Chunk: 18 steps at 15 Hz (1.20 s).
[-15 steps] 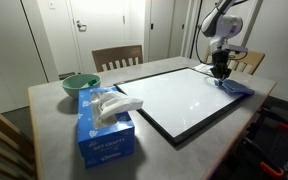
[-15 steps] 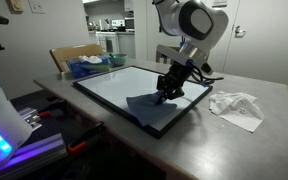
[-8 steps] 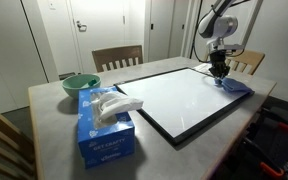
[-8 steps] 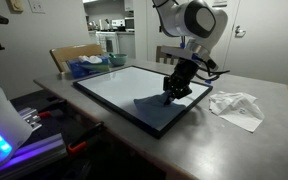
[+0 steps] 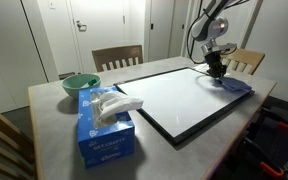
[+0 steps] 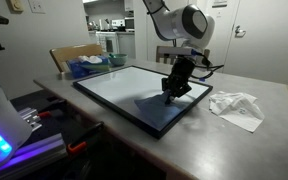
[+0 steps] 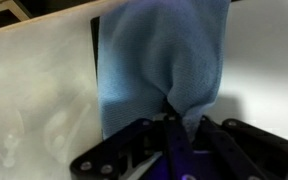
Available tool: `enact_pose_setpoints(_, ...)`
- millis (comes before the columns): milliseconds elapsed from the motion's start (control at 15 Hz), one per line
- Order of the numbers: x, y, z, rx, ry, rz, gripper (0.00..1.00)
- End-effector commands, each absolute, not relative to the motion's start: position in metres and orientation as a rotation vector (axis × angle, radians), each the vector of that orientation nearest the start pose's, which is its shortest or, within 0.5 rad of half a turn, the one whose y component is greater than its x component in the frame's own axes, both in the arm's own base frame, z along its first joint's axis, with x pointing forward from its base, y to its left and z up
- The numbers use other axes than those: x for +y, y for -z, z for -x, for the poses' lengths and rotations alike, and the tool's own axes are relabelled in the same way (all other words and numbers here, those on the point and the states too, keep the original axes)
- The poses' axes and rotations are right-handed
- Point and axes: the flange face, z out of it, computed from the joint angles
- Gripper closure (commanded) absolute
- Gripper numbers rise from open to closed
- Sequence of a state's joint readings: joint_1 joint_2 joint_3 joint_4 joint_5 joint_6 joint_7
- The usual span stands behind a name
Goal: Use the cloth to wipe the whiteboard
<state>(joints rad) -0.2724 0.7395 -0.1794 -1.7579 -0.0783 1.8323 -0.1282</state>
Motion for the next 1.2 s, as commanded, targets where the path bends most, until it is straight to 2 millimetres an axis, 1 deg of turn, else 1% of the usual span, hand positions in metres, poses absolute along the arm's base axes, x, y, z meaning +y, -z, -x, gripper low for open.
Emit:
enact_pose_setpoints(0,-0.262,-0.103,-0.513,0.398,-1.085,2.935,0.98)
enact_pose_setpoints(133,-0.26,-0.105,-0.513,0.4,-1.087,2.938,0.98)
enact_pose_setpoints(200,-0.26,-0.107,-0.513,0.405,-1.09,2.937,0.79)
enact_pose_setpoints(267,-0.26,-0.108,-0.513,0.409,-1.091,2.939,0.66)
enact_pose_setpoints(400,-0.26,-0.114,-0.512,0.418,-1.089,2.95,0.53)
enact_pose_setpoints(467,-0.26,-0.118,-0.512,0.423,-1.089,2.959,0.45)
enact_pose_setpoints(667,-0.259,-0.133,-0.513,0.454,-1.074,2.978,0.25)
enact_pose_setpoints(867,-0.253,-0.152,-0.517,0.519,-1.036,2.947,0.03)
enact_pose_setpoints(1000,-0.249,-0.169,-0.518,0.56,-1.007,2.948,0.0)
enact_pose_setpoints(1133,-0.247,-0.188,-0.52,0.61,-0.957,2.954,0.0)
